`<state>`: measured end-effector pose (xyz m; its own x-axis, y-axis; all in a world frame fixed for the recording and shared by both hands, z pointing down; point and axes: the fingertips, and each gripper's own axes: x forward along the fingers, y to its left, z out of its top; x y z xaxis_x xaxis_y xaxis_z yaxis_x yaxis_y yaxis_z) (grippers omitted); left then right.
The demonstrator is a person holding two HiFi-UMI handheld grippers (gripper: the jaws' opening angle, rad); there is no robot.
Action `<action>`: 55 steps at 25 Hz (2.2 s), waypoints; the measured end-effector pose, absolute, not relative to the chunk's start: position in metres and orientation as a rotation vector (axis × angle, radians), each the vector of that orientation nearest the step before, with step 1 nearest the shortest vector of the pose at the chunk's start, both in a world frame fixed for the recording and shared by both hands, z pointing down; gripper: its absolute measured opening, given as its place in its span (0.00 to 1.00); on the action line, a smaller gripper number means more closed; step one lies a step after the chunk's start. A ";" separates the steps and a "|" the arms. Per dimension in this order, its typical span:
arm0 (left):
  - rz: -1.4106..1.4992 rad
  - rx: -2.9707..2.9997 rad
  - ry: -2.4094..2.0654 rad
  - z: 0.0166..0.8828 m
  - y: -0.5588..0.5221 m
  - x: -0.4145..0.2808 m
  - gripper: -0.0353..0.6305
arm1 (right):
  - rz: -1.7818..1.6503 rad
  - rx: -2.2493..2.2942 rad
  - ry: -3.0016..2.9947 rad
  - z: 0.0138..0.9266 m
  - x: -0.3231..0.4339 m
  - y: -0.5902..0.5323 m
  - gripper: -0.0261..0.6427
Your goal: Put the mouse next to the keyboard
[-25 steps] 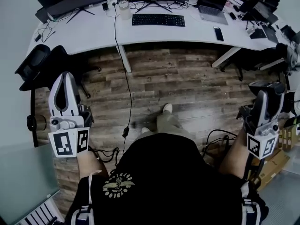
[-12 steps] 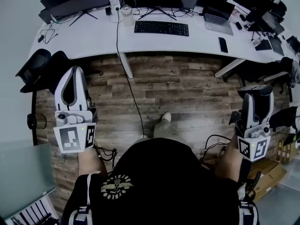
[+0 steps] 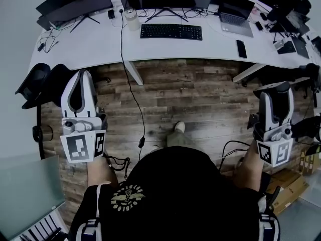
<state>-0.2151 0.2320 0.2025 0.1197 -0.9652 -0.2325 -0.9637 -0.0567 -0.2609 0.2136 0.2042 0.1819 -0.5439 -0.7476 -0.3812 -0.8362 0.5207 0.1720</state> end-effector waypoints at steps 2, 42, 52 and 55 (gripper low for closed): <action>-0.007 -2.061 1.875 0.202 0.217 -0.208 0.06 | 0.496 -1.317 2.504 0.180 0.218 0.192 0.47; -0.075 -2.039 1.892 0.207 0.083 -0.156 0.06 | 0.382 -1.298 2.495 0.199 0.281 0.027 0.47; -0.069 -2.072 1.894 0.216 0.027 -0.188 0.06 | 0.372 -1.304 2.523 0.203 0.242 -0.019 0.47; -0.069 -2.085 1.902 0.220 0.006 -0.200 0.06 | 0.389 -1.306 2.532 0.201 0.230 -0.035 0.47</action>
<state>-0.2005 0.0064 0.2203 0.1139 -0.9778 -0.1756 -0.9625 -0.0648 -0.2634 0.2301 -0.0354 0.2008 -0.5594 -0.7503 -0.3524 -0.8214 0.5588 0.1142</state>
